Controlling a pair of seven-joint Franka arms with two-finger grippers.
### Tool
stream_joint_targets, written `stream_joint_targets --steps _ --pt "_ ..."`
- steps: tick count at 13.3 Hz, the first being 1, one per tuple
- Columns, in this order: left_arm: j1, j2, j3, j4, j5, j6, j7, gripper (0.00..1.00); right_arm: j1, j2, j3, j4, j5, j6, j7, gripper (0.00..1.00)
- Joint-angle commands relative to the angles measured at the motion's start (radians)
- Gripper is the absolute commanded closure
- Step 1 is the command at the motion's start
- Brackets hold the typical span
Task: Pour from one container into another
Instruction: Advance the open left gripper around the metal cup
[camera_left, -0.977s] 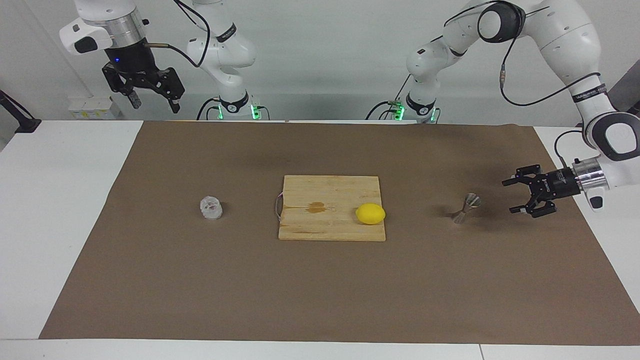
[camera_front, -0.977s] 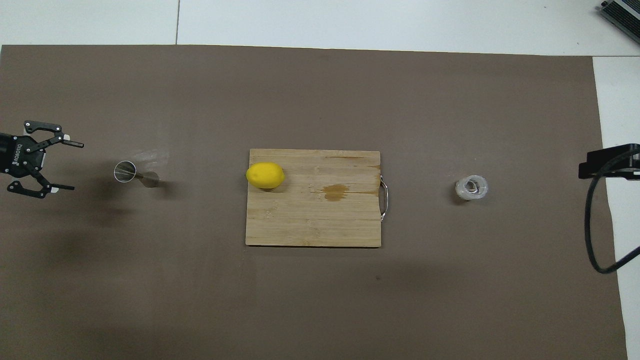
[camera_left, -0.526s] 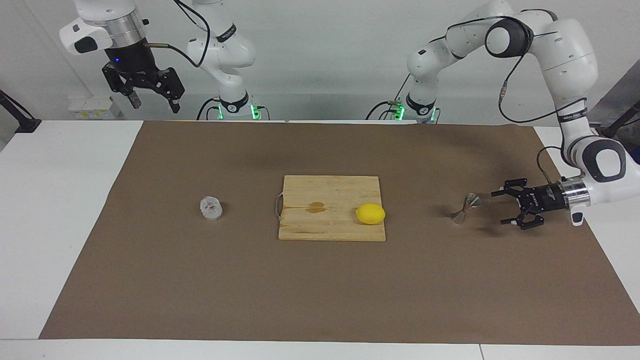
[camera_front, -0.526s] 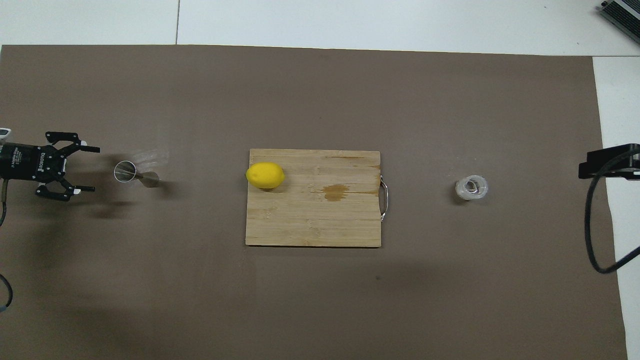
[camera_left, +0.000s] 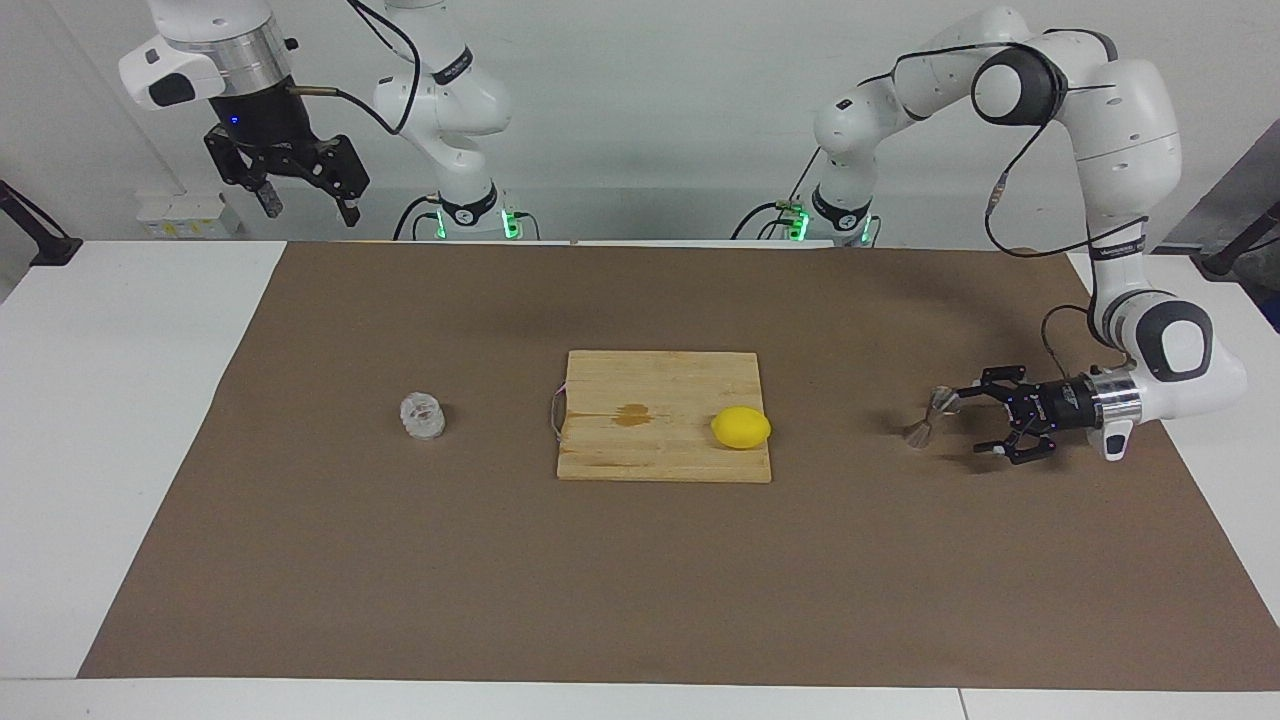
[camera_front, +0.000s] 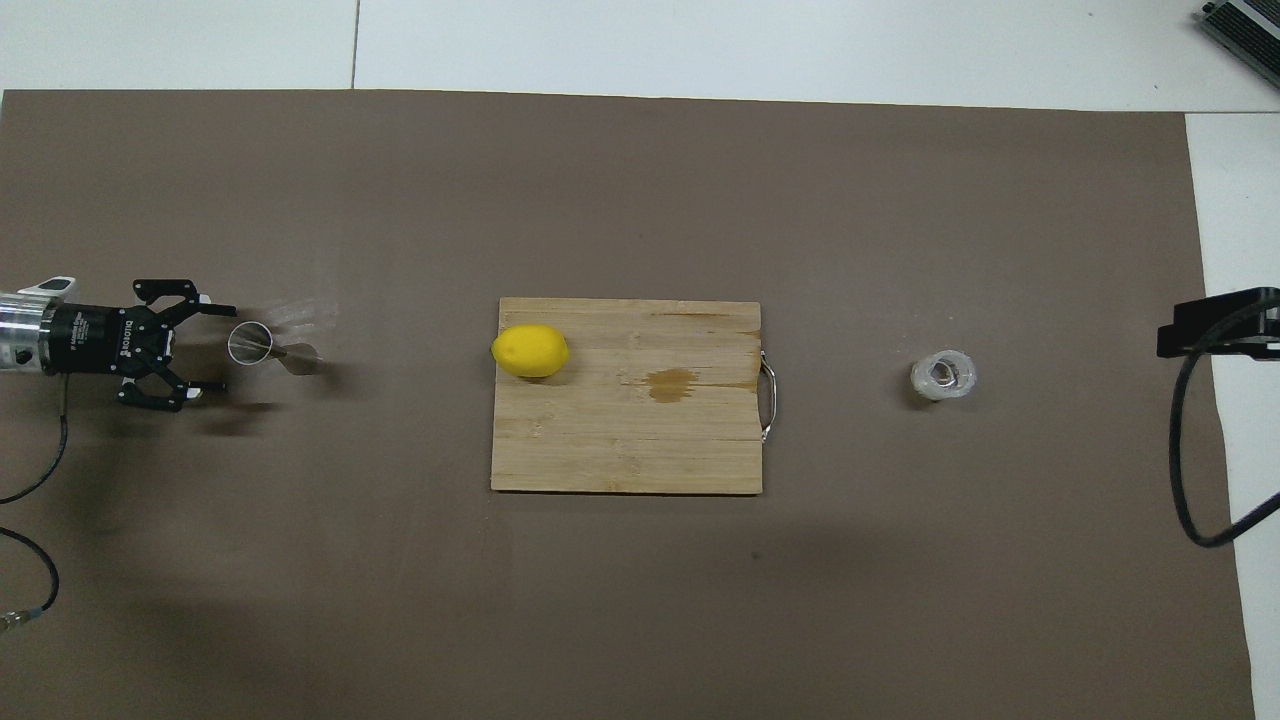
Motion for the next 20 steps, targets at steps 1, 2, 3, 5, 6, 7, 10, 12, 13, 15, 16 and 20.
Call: stream_joint_targets --steps 1,2,3,5,6,7,10,12,13,15,16,20 --pt "0.007 0.005 -0.009 -0.022 -0.036 0.000 0.029 0.00 -0.016 -0.010 0.009 -0.006 0.005 -0.011 -0.025 0.00" --pt "0.010 0.005 -0.009 -0.034 -0.067 -0.003 0.055 0.00 -0.016 -0.010 0.009 -0.006 0.005 -0.011 -0.025 0.00" --pt "0.009 0.005 -0.009 -0.040 -0.081 -0.022 0.064 0.00 -0.016 -0.010 0.009 -0.006 0.006 -0.009 -0.025 0.00" --pt "0.009 0.005 -0.021 -0.042 -0.098 -0.039 0.069 0.00 -0.016 -0.010 0.009 -0.006 0.005 -0.011 -0.025 0.00" --pt "0.007 0.003 -0.024 -0.045 -0.101 -0.043 0.090 0.00 -0.016 -0.010 0.009 -0.006 0.005 -0.011 -0.025 0.00" --pt "0.009 0.003 -0.024 -0.057 -0.116 -0.047 0.110 0.00 -0.016 -0.010 0.009 -0.006 0.005 -0.011 -0.025 0.00" --pt "0.003 -0.001 -0.038 -0.057 -0.127 -0.052 0.110 0.00 -0.016 -0.010 0.009 -0.006 0.005 -0.011 -0.025 0.00" --pt "0.006 -0.001 -0.038 -0.057 -0.127 -0.052 0.110 0.00 -0.016 -0.010 0.009 -0.006 0.005 -0.009 -0.025 0.00" --pt "0.003 0.000 -0.038 -0.057 -0.127 -0.052 0.110 0.00 -0.016 -0.010 0.009 -0.006 0.005 -0.011 -0.025 0.00" --pt "0.003 0.000 -0.039 -0.059 -0.128 -0.053 0.112 0.00 -0.016 -0.010 0.009 -0.006 0.005 -0.011 -0.025 0.00" --pt "0.003 0.000 -0.039 -0.059 -0.130 -0.056 0.116 0.00 -0.016 -0.010 0.009 -0.006 0.005 -0.011 -0.025 0.00" --pt "-0.001 0.002 -0.046 -0.059 -0.130 -0.070 0.147 0.00 -0.016 -0.010 0.009 -0.006 0.005 -0.009 -0.025 0.00"
